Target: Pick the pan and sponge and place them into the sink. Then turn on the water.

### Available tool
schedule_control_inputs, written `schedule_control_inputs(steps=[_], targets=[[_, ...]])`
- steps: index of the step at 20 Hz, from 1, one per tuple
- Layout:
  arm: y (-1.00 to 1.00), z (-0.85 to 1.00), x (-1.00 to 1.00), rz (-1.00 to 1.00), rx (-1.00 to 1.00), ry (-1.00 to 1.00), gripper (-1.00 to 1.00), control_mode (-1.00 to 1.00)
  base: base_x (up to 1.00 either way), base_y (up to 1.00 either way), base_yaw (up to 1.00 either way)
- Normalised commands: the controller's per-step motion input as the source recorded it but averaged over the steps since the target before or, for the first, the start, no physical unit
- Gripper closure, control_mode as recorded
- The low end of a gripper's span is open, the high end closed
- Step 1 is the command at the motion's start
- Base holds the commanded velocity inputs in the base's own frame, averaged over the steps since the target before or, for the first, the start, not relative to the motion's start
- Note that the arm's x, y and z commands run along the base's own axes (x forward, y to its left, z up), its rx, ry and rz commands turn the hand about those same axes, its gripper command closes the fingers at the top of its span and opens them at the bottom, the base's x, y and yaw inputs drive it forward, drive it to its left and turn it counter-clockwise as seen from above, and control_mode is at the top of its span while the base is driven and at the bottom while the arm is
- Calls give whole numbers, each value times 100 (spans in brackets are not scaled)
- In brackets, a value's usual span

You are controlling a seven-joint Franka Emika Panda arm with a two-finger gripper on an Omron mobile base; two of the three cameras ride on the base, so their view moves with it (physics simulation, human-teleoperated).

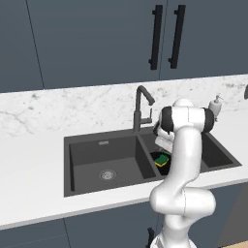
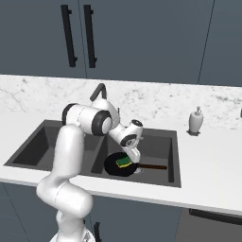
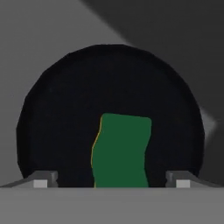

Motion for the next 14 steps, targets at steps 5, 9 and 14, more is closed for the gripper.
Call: schedule_control_inputs(steps=[5, 9, 14], targets=[[-20, 98, -56, 0, 0, -13, -100, -100, 0, 0, 0], [-5, 99, -25, 1, 0, -17, -100, -100, 0, 0, 0], [0, 100, -12, 2, 0, -18, -100, -100, 0, 0, 0]])
